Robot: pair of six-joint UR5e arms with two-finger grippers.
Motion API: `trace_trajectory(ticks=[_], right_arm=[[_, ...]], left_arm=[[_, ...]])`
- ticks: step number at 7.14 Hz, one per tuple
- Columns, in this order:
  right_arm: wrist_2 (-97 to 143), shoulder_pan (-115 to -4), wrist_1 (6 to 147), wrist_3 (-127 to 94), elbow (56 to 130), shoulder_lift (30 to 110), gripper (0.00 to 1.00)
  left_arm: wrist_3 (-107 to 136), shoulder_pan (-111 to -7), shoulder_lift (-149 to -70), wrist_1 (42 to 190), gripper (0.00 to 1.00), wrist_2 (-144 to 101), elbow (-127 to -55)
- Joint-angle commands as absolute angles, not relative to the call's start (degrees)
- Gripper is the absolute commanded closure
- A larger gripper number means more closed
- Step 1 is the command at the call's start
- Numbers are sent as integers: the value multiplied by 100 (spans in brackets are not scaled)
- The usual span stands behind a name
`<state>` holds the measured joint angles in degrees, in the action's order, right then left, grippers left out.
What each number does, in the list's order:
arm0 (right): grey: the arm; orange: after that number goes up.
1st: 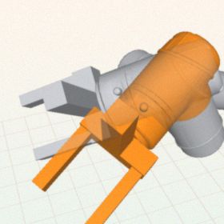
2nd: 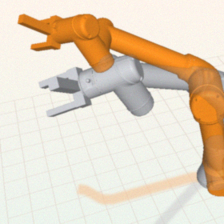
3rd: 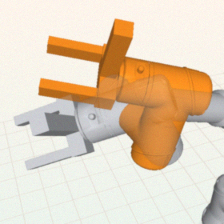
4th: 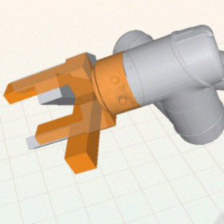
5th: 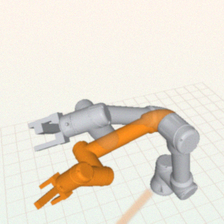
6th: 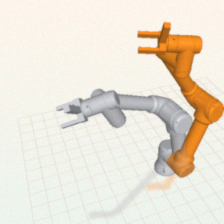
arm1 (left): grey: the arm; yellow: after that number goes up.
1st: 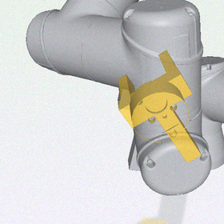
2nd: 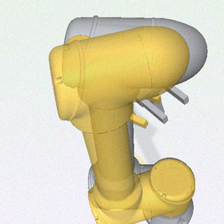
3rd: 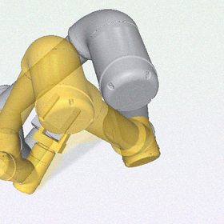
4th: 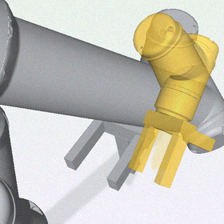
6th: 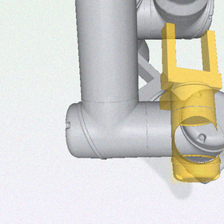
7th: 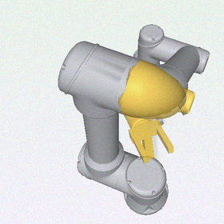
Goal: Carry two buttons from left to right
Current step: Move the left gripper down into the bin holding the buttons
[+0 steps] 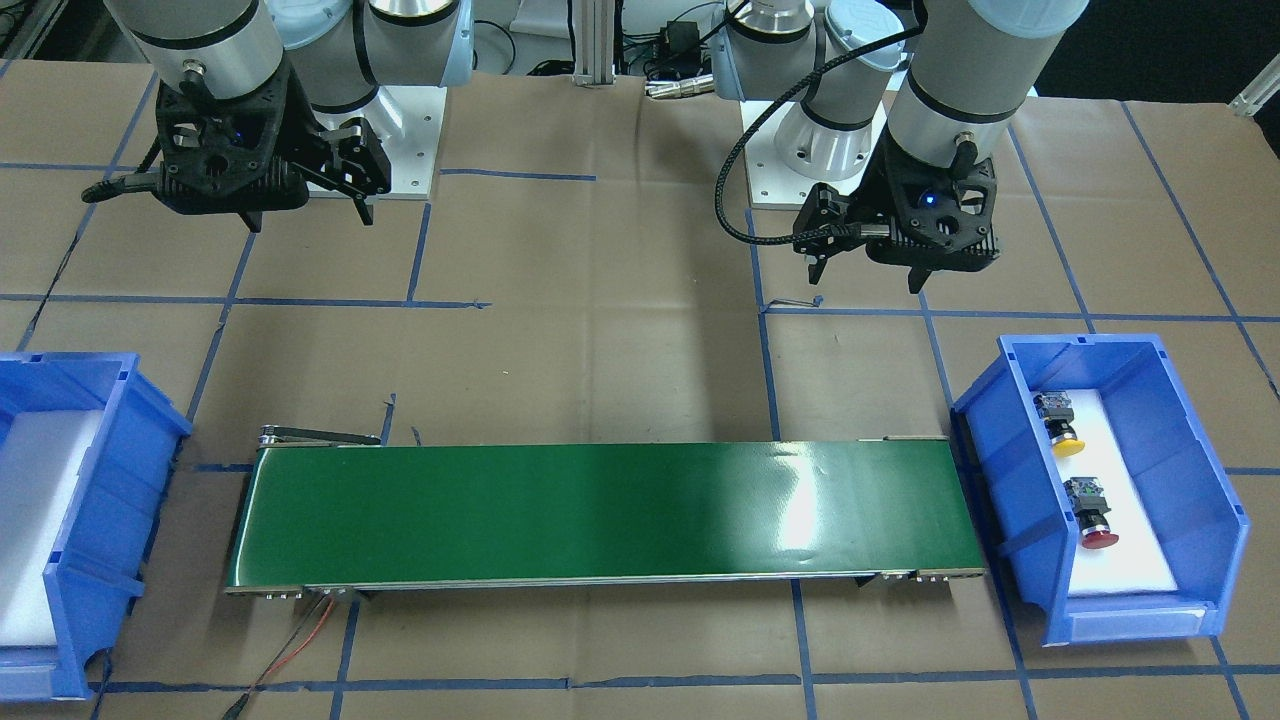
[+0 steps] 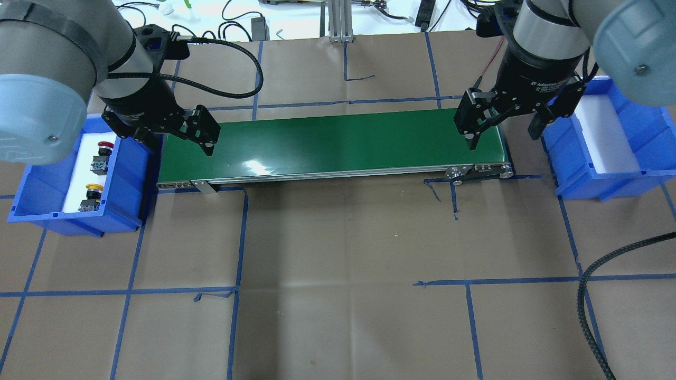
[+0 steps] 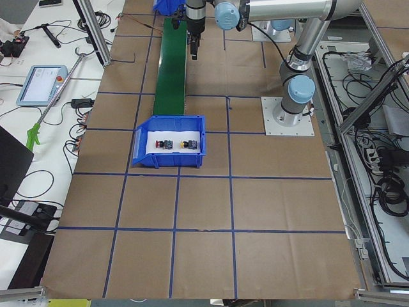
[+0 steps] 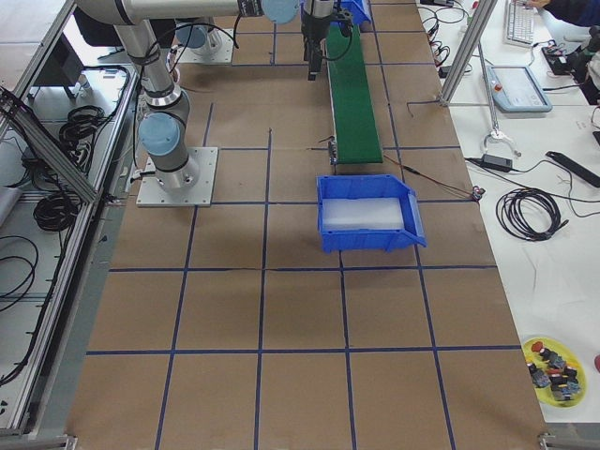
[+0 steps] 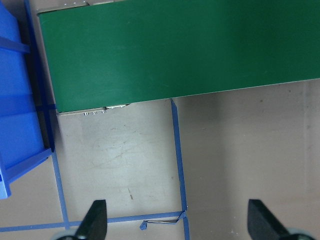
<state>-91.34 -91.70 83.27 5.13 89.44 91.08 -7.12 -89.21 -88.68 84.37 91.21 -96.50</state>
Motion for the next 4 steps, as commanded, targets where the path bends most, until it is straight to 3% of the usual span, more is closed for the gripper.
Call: trace_trajectory(ticks=[1, 4], right_arm=[[-9158, -9158, 8332, 536, 8930, 9114, 0], [-9193, -9202, 8280, 571, 8965, 9227, 0]], left_arm=[[-721, -8921, -8859, 8446, 0, 9123, -9650], [-721, -8921, -8755, 8727, 0, 9114, -9642]])
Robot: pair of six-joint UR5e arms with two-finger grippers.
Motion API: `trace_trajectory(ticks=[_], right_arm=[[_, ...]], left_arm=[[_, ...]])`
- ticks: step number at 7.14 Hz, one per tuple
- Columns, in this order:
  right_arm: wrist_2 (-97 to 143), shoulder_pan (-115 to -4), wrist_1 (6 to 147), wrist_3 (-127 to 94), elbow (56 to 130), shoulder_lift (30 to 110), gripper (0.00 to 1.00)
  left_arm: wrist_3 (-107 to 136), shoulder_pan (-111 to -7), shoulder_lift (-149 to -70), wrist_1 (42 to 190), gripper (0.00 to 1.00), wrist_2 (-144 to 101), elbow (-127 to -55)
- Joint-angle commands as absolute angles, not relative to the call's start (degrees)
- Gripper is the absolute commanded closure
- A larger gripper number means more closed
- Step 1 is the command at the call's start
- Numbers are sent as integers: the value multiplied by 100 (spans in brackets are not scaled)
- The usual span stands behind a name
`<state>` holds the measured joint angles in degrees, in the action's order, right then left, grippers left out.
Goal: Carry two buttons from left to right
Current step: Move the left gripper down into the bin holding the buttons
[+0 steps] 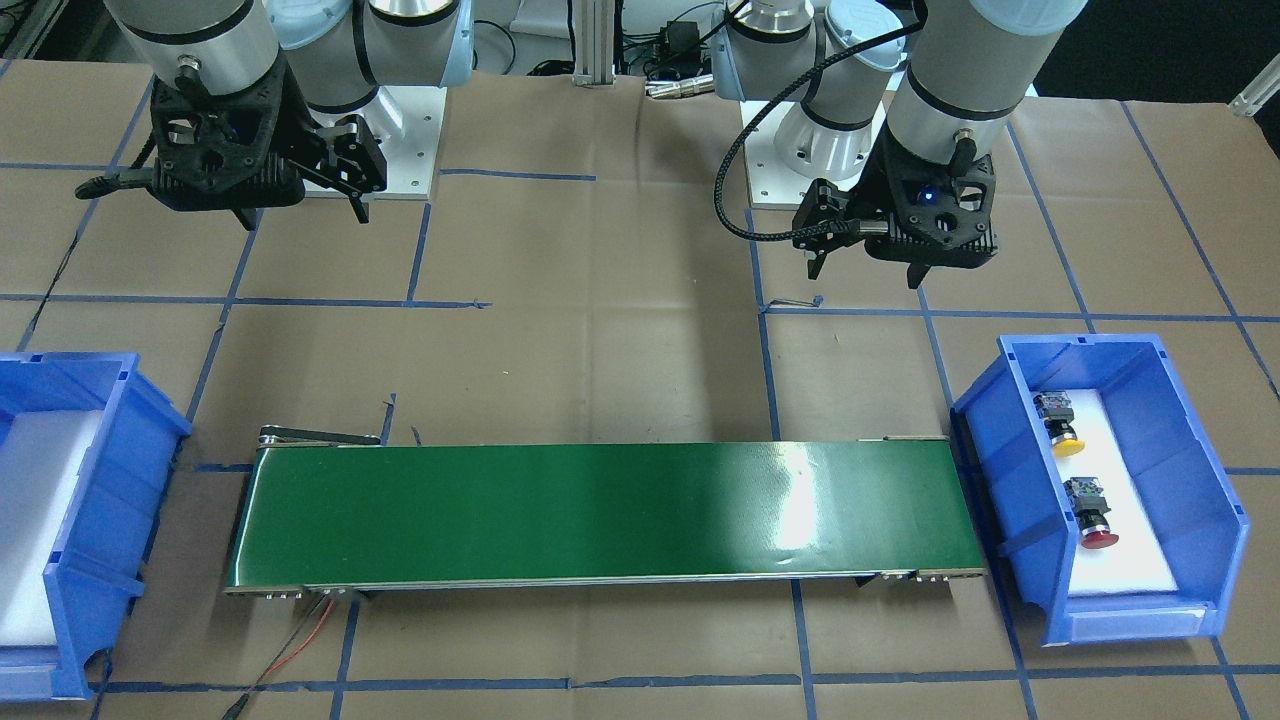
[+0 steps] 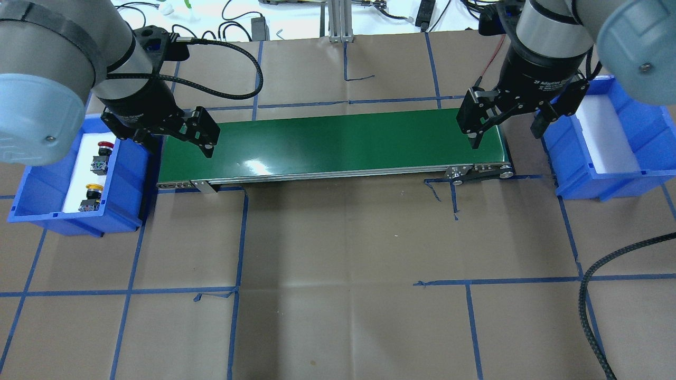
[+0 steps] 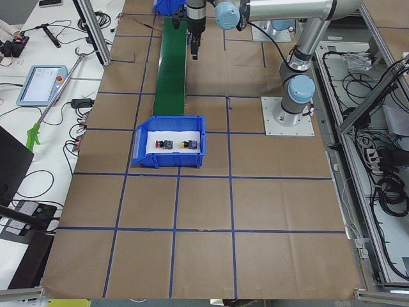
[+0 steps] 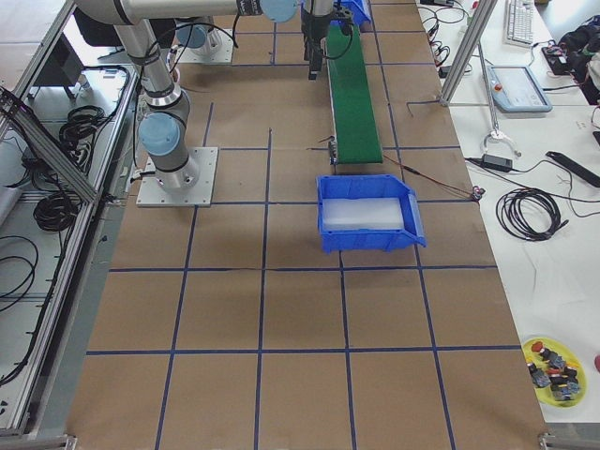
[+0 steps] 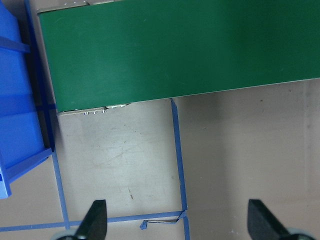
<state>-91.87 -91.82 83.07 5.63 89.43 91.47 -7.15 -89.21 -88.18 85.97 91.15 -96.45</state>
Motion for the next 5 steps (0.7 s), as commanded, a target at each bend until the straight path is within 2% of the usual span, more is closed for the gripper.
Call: trace_trajectory(ticks=[1, 5], right_arm=[[-9193, -9202, 8279, 571, 8982, 9255, 0], [-9193, -9202, 8271, 554, 8982, 9255, 0]], left_arm=[[-712, -8921, -8737, 8771, 0, 9114, -9642], [-729, -8886, -8763, 8903, 0, 9106, -9483]])
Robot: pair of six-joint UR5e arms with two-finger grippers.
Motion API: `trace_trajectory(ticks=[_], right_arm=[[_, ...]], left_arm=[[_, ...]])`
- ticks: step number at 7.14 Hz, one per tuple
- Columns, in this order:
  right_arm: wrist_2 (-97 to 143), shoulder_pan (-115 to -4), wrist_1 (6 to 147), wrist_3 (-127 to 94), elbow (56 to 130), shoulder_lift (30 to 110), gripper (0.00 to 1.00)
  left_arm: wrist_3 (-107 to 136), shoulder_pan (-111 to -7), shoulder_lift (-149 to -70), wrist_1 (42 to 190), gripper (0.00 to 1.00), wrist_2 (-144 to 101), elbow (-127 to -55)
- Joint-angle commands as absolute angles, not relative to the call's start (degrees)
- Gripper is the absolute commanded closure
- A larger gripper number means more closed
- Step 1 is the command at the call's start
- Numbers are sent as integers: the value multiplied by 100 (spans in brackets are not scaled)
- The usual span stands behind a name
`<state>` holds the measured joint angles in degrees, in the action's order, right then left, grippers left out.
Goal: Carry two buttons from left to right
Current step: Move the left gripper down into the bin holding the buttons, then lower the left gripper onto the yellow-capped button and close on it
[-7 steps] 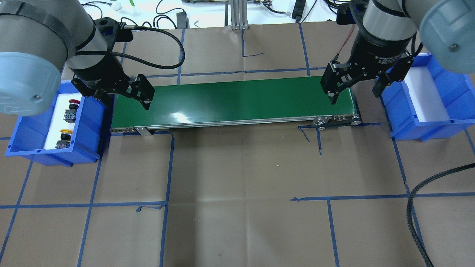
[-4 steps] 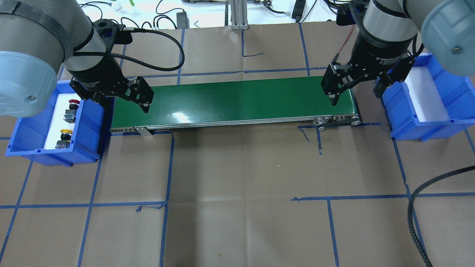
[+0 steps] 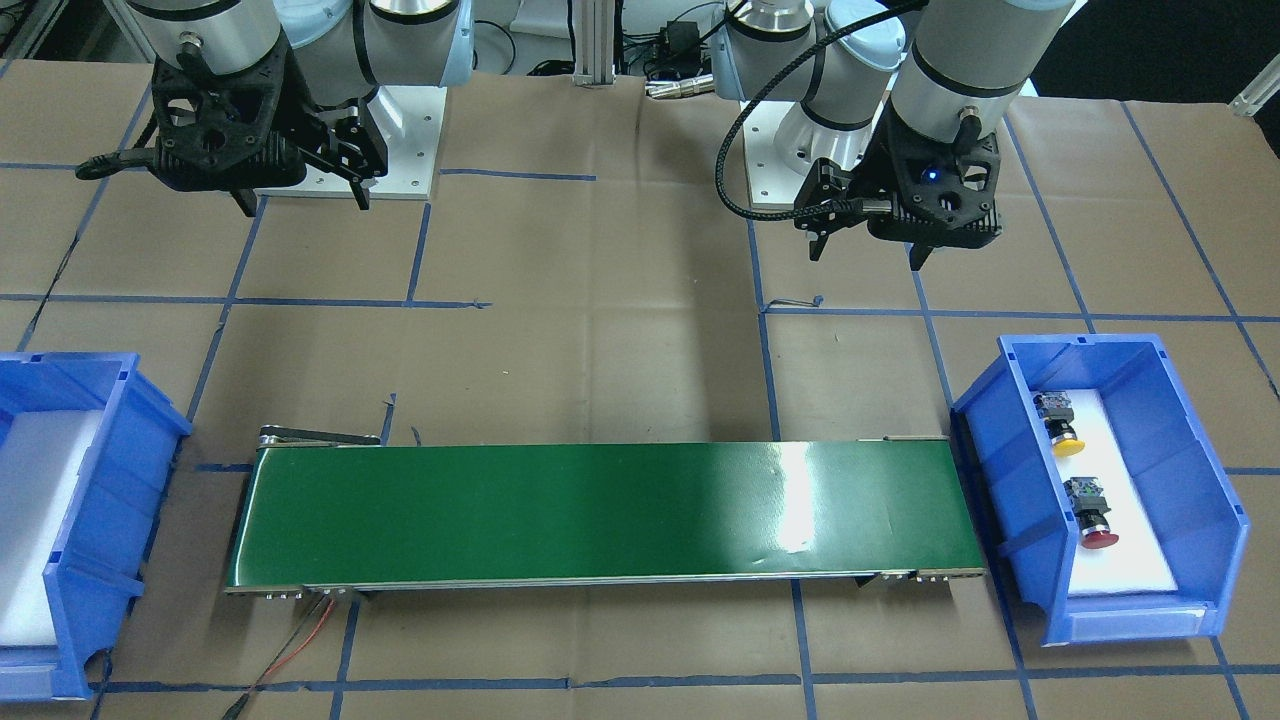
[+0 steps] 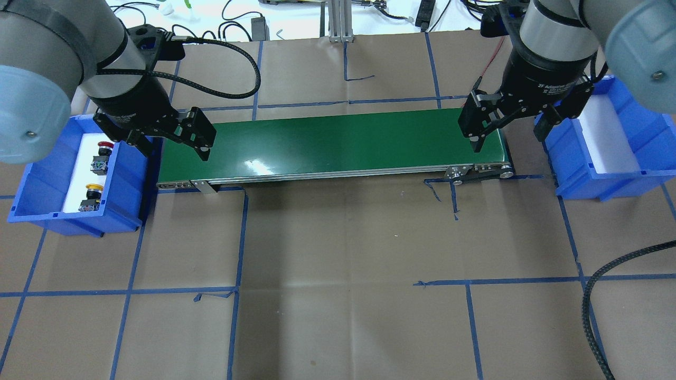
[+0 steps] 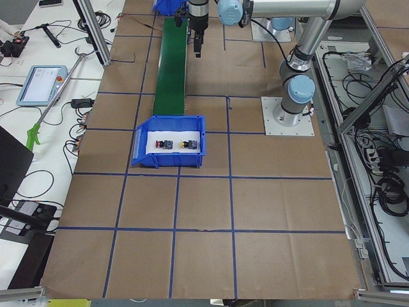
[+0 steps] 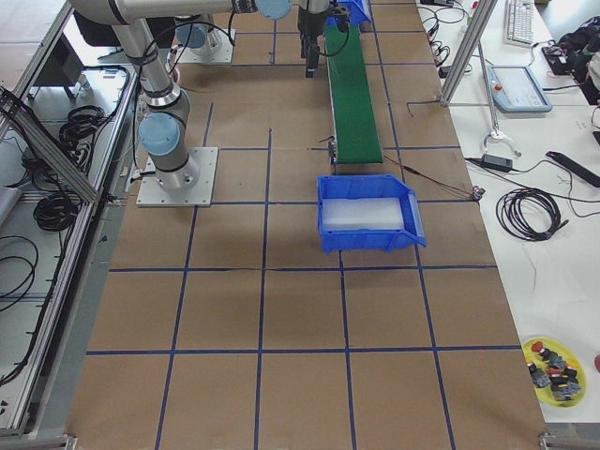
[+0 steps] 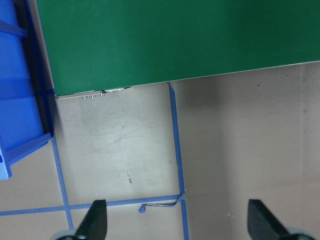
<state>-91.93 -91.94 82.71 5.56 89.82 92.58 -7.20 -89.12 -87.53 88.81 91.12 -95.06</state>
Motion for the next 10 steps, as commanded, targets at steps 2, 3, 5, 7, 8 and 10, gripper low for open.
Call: trace_trajectory(ticks=[2, 3, 5, 7, 8, 10], right_arm=[[-9202, -9202, 8253, 554, 8991, 9255, 0], [-9202, -9202, 8244, 545, 9000, 9255, 0], [-9202, -9202, 8253, 571, 9000, 9229, 0], [-9193, -9202, 8270, 571, 9000, 9167, 0], [-9167, -9202, 8279, 536, 9000, 9167, 0], [-9167, -9202, 8279, 536, 9000, 9167, 0]], left_arm=[[-817, -8781, -8806, 8860, 0, 9097, -9501], [-835, -8511, -8833, 8859, 0, 9079, -9492], [-1962, -7563, -8894, 8816, 0, 9079, -9475], [-2965, -6684, -9113, 8754, 0, 9114, -9457], [-3362, -6279, -9280, 8589, 0, 9132, -9466], [-3787, -5759, -9718, 8097, 0, 9141, -9466]])
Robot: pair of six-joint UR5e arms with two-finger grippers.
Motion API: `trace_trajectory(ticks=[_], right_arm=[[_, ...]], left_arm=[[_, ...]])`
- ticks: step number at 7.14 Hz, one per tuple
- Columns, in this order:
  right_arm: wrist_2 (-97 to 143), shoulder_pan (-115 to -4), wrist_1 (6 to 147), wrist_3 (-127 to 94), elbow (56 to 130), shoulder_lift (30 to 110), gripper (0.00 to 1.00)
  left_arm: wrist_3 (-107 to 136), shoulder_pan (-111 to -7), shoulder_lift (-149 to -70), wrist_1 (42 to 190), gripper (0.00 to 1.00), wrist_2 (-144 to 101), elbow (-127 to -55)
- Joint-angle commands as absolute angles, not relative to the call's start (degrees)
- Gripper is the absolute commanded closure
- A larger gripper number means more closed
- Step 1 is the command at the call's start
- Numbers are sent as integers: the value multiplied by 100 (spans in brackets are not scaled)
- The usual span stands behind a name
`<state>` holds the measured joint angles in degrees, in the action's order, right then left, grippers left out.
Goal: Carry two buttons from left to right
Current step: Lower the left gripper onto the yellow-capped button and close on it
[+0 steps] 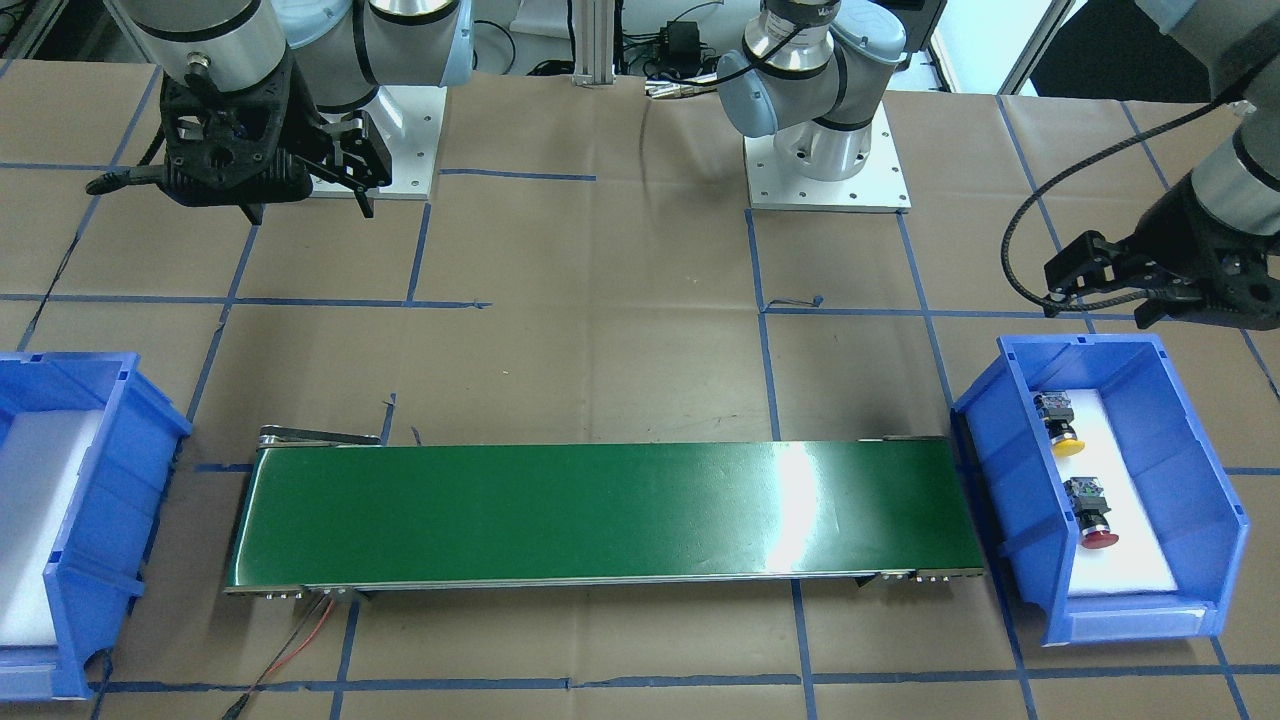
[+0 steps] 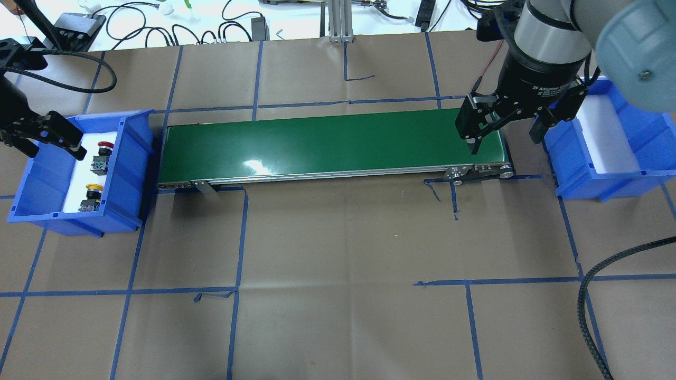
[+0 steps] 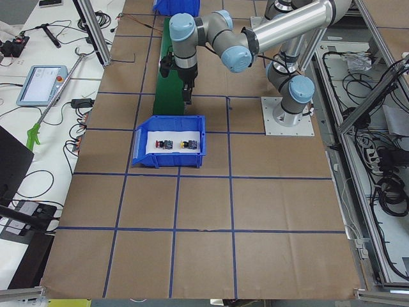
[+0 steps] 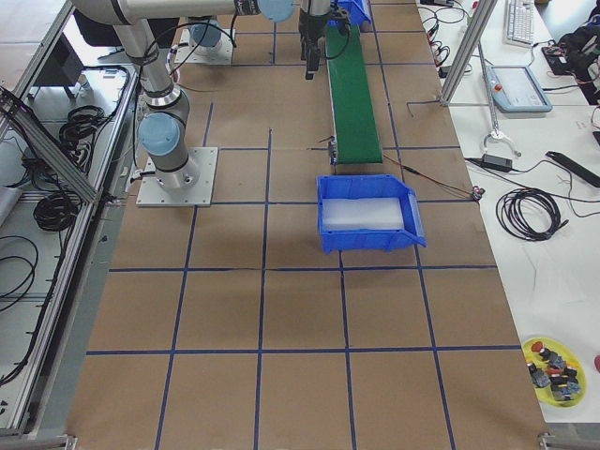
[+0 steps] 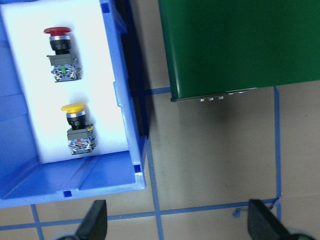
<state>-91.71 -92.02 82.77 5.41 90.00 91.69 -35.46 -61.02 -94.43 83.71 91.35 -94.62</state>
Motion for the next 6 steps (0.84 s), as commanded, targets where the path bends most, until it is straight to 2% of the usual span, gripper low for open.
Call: trace_trajectory(ticks=[1, 6], right_arm=[[-9167, -9202, 8271, 536, 9000, 9167, 0], [-8789, -9202, 8445, 536, 8991, 9229, 0]], left_arm=[[-3892, -5626, -9860, 7895, 0, 9141, -9466], [-3946, -5599, -10475, 6823, 1, 9123, -9782]])
